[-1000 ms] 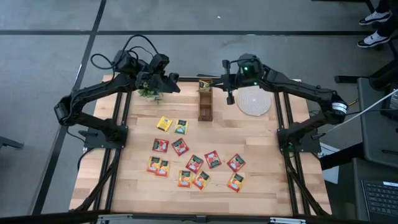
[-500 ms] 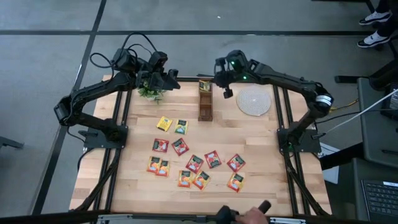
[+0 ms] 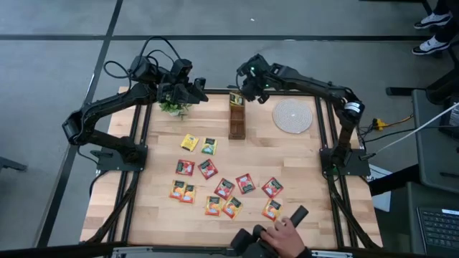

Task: Pick & Place Tea
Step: Put the yellow tea bag into the left section of the wooden organizer

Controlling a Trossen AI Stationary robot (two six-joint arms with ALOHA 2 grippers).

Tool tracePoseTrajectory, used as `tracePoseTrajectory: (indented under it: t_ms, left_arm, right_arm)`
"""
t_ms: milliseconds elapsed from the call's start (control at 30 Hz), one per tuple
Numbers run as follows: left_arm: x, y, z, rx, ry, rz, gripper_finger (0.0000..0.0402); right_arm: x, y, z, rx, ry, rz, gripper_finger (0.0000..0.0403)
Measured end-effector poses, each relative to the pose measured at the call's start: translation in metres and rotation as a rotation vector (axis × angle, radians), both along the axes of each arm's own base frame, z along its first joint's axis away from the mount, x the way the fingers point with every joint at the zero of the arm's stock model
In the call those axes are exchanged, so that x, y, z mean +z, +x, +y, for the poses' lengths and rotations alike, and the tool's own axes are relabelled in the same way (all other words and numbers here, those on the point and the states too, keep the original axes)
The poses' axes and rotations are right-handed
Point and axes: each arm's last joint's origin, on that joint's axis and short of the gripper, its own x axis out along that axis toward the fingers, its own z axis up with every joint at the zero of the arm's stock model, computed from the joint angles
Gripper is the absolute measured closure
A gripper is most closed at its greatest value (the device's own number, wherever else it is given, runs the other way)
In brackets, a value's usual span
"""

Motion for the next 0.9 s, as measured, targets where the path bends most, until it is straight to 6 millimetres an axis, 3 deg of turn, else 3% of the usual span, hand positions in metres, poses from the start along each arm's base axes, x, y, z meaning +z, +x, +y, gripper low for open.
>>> tracePoseTrajectory:
  t_ms: [300, 533, 900]
  left_arm:
    - [0.000, 0.000, 0.000, 0.012, 0.042, -0.030, 0.0226]
    - [0.000, 0.000, 0.000, 0.009, 0.058, -0.037, 0.0226]
    - [0.000, 0.000, 0.000, 0.006, 0.110, -0.063, 0.0226]
  right_arm:
    - [-0.022, 0.009, -0.002, 0.075, -0.079, 0.147, 0.0403]
    - [-0.024, 0.016, 0.009, 0.182, -0.123, 0.195, 0.0403]
    - [-0.030, 0.019, 0.012, 0.192, -0.110, 0.213, 0.0403]
